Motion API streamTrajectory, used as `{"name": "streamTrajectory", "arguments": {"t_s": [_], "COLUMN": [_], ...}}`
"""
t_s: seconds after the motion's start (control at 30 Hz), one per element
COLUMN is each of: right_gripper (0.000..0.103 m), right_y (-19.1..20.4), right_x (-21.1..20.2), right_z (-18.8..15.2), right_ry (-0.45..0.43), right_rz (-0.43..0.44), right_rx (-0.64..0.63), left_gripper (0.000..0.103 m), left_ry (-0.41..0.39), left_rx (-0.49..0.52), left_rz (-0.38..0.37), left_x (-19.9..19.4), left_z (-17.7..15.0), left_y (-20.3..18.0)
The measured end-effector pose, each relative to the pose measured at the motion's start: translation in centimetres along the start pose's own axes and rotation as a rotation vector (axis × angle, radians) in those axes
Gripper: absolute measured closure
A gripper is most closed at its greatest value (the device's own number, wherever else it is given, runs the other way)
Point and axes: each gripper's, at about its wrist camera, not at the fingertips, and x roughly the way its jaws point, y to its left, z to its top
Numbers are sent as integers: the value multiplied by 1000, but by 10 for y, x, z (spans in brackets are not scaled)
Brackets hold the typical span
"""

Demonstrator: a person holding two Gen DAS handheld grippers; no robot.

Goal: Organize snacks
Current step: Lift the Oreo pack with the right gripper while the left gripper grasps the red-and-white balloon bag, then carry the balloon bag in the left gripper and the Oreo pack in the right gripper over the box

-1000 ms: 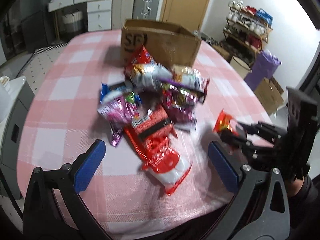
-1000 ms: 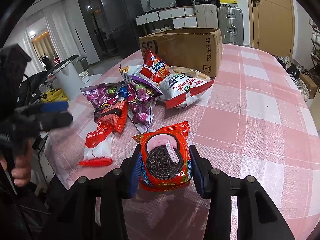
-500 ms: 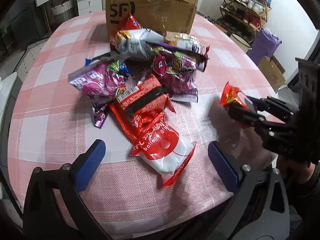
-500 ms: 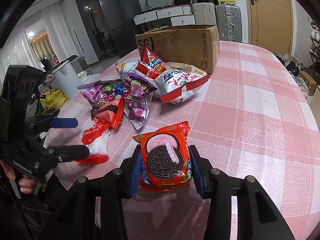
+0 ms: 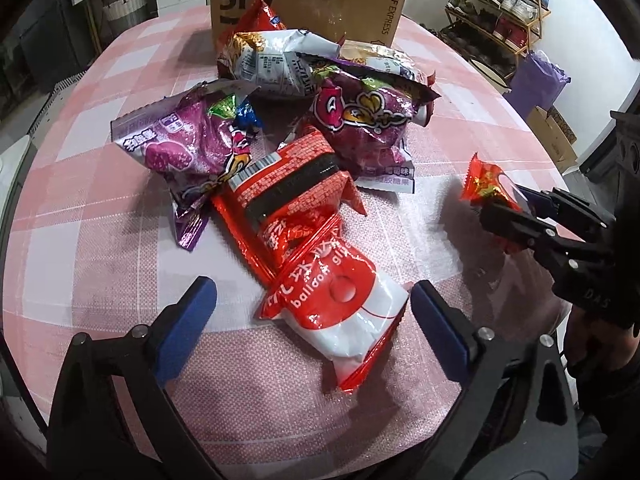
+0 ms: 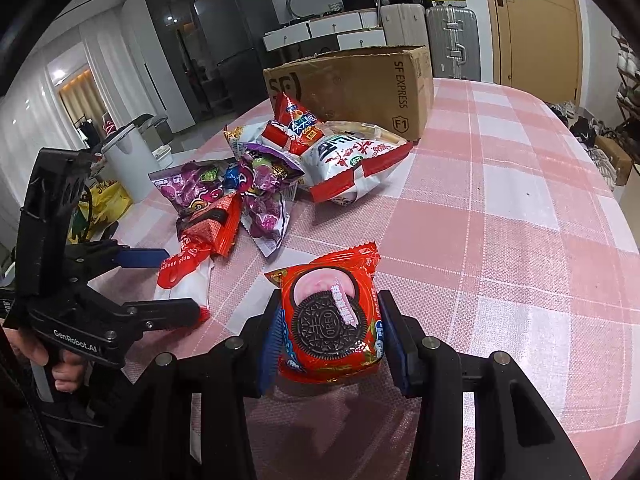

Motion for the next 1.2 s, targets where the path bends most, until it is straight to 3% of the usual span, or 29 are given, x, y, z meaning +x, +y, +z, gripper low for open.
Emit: {"name": "streamTrajectory", "arguments": {"t_s": [0.1, 0.13, 0.27, 0.53, 1.2], "right_gripper": [58, 58, 58, 58, 58], "right_y": [-1, -1, -1, 1, 7], "right_x": [0, 0, 2, -1, -7], "right_z": [-1, -1, -2, -1, 4], "right_ry": [0, -1, 3, -3, -15], "right_rz": [0, -1, -5, -6, -5], "right_rx": [2, 1, 2, -2, -11], "left_gripper": [26, 38, 50, 53, 53], "left_ry": [-6, -9, -7, 2, -16], "left_rx": [49, 71, 77, 58, 71], "left_rz": [-10, -13, -33, -93, -84], "left_x": [-5, -5, -8, -13, -36], "left_z": [-1, -1, 0, -4, -8], "left_y": [-8, -12, -15, -8, -1]}}
